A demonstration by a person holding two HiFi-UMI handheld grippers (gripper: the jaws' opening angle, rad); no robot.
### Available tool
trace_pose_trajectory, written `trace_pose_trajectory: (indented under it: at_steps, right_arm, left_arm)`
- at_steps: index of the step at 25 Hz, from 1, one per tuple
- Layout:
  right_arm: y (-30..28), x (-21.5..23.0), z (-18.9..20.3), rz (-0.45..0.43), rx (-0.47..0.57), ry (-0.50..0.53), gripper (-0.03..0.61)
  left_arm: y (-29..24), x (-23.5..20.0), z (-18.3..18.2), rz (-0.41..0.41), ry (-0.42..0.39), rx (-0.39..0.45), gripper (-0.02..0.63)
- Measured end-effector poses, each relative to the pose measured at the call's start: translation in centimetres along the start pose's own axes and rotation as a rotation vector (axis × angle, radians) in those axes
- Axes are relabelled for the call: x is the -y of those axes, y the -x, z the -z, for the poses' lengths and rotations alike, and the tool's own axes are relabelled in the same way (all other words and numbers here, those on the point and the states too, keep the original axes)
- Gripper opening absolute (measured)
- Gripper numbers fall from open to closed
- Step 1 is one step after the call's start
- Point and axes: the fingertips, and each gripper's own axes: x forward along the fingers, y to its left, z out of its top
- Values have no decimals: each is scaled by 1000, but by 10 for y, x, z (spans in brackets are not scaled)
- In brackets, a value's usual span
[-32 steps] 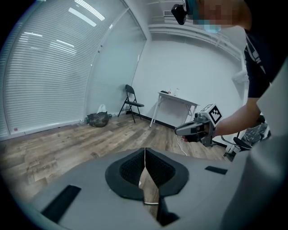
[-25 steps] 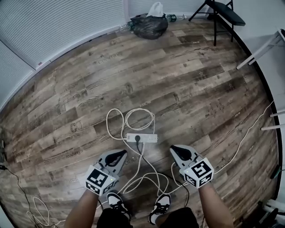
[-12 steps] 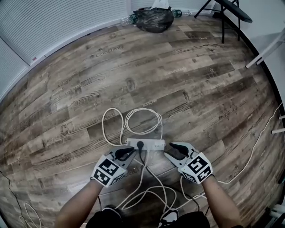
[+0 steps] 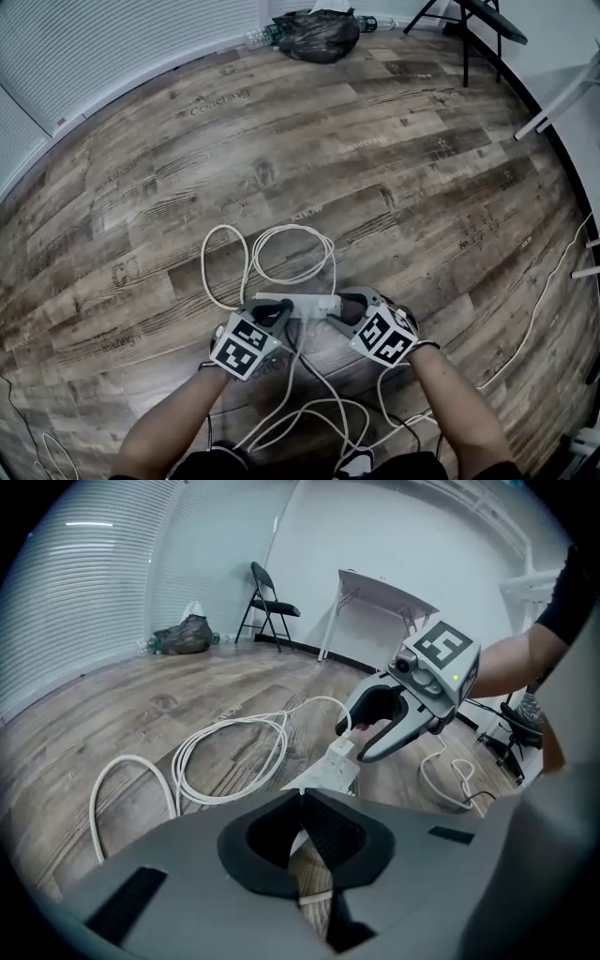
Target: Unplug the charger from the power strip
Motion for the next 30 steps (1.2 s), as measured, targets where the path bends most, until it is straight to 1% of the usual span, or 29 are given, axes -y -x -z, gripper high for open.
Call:
trace_pose_trajectory:
  at_steps: [4,9,10,11,12,14,17,21,24,27,30]
  right_arm:
    - [-11,2,1,-27,-24,43,190]
    - [-28,-4,0,-85,-77,111,189]
    - [-31,-5,0,-85,-79,118,180]
    - [-32,-6,-2,-81,-76,127,141]
    - [-33,-6,-3,-75,-73,138,127]
    - [-33,-7,-4,-70,-69,168,119]
    - [-31,-10,-3,-83,-73,197,109]
    - [-28,-11,-2,-93,-58,179,106]
    - [-26,-12,-2,-104,-43,155,106]
    - [-26,-13,-3,-98,-37,150,104]
    - [-23,-13,-4,-100,-4,111,105]
  left_arm:
    - [-4,-3,-1,-7,13,-11,23]
    - [-7,-2,-1,2,16,-62,21]
    - [-8,-3,-2,3,25,-71,21]
    - [-8,-3,-2,3,29,-85,21]
    - [-9,-3,-2,-1,21,-100,20]
    - [-9,-3,-1,-17,-8,-117,20]
    - [-10,-1,-1,-34,-15,-114,20]
    - [-11,1,-1,-41,-36,-133,20]
    - [-12,3,0,-67,-82,-148,20]
    - [-12,2,0,-57,-61,-158,20]
    - [-13,4,1,-68,-73,-157,20]
